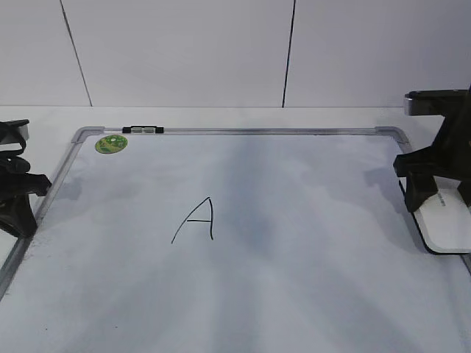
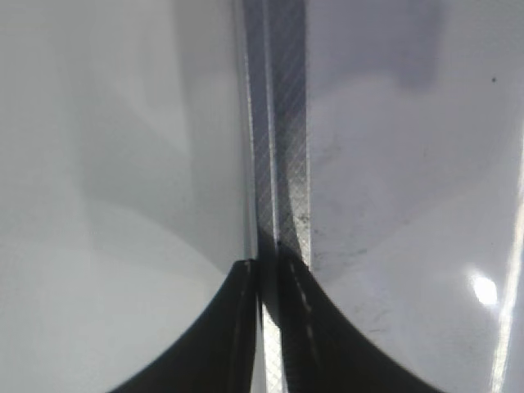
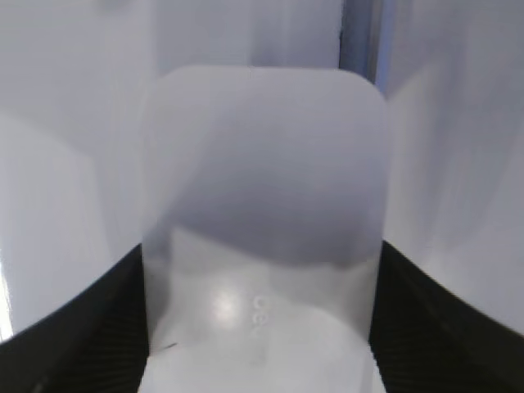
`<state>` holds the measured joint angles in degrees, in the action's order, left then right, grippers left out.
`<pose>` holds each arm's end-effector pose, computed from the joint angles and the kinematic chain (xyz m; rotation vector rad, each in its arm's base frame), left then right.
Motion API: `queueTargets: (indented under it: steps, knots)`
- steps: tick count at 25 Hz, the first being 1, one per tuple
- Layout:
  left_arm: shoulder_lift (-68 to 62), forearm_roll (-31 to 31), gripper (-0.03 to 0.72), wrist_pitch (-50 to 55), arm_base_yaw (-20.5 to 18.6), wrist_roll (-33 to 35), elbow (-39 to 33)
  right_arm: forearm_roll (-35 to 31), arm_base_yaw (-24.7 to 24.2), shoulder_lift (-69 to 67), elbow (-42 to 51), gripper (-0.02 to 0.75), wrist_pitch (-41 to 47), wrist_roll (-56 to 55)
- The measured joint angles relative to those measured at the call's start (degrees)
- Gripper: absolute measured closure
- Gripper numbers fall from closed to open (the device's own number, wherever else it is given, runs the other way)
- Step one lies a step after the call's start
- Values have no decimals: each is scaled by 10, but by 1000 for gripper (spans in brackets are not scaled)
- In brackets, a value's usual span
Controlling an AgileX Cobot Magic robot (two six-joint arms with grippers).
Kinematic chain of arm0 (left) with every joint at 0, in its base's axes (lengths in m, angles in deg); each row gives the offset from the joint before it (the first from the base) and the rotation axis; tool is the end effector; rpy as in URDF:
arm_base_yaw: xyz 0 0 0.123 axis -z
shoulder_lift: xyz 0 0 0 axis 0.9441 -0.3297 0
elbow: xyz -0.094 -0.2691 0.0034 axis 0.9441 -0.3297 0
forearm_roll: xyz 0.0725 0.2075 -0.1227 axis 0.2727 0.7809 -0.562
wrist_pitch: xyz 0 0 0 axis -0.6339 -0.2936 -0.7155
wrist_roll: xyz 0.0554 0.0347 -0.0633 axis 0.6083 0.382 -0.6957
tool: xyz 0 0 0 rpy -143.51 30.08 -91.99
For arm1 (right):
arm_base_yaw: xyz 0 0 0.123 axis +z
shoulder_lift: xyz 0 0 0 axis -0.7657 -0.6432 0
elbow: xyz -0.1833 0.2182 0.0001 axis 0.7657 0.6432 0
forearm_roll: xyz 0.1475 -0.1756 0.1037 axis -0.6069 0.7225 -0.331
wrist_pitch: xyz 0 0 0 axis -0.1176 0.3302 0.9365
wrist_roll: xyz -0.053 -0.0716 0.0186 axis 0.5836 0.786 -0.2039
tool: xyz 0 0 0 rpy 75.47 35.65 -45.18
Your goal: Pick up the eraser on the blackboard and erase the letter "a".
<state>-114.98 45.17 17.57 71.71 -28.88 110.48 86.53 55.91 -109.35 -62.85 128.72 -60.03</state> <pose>0.3379 -0.0231 0.1512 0.0471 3.0675 -0.2963 0.3385 0.0306 0.2068 -0.0319 3.0003 -0.0573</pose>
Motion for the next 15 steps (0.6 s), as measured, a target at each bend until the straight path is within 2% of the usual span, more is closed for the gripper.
queueTargets:
  steps: [15]
  knots:
    - [0, -1, 624, 0, 0, 0, 0, 19, 0, 0, 0, 158, -20, -2]
